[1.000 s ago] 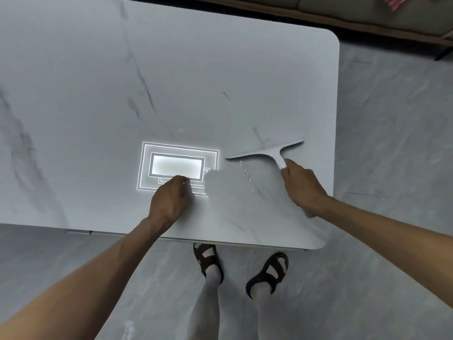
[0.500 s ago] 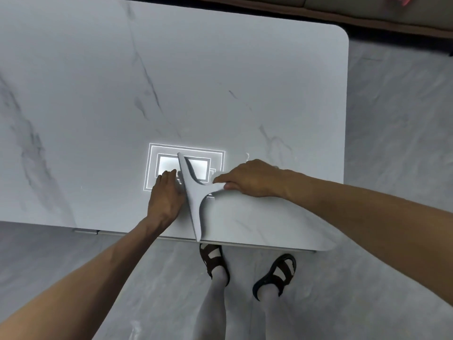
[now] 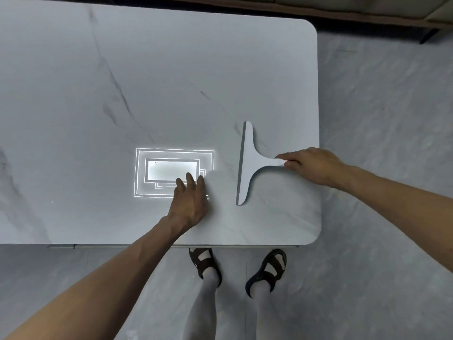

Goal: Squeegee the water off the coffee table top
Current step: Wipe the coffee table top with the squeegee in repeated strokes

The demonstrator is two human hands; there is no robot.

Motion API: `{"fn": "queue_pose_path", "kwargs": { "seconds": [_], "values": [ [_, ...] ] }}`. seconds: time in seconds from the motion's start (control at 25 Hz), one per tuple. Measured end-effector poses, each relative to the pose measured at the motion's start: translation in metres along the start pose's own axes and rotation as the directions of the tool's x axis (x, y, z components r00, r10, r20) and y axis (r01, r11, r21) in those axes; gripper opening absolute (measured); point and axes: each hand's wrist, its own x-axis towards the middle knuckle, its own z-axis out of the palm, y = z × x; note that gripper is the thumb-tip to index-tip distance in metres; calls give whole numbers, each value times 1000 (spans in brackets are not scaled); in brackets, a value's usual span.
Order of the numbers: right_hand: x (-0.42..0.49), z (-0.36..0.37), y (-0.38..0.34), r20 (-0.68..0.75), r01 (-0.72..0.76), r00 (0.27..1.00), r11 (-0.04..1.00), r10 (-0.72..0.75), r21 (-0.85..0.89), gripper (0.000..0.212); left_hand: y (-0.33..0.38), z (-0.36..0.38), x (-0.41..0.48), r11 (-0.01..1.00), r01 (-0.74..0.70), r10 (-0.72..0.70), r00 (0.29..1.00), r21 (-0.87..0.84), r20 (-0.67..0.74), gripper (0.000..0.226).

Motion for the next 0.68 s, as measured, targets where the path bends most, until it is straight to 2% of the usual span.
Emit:
{"fn": "queue_pose_path", "kwargs": {
  "seconds": [0.08,0.16,0.24,0.32,0.48,0.68],
  "values": [
    [-14,0,29,-34,-66,997,997,67,28,35,9,-5,5,996,44,-42,999,-81,28,53],
    [-26,-2,47,-63,-115,991,992,118,47,34,12,-7,6,985,47,-52,998,-166,-29,43],
    [-35,-5,51,-86,-143,985,986,151,89,33,12,-15,4,929,108,-144,986,-353,-78,40],
    [-37,-4,36,-110,-125,983,977,145,175,34,9,-20,-2,884,123,-207,968,-451,-141,36],
    [-27,17,-45,-81,64,996,969,-45,237,37,-11,-20,-21,778,168,-364,906,-606,-215,31],
    [-8,76,-154,-19,315,948,937,-316,149,34,-47,3,-33,730,276,-486,853,-626,-191,35]
  ]
}}
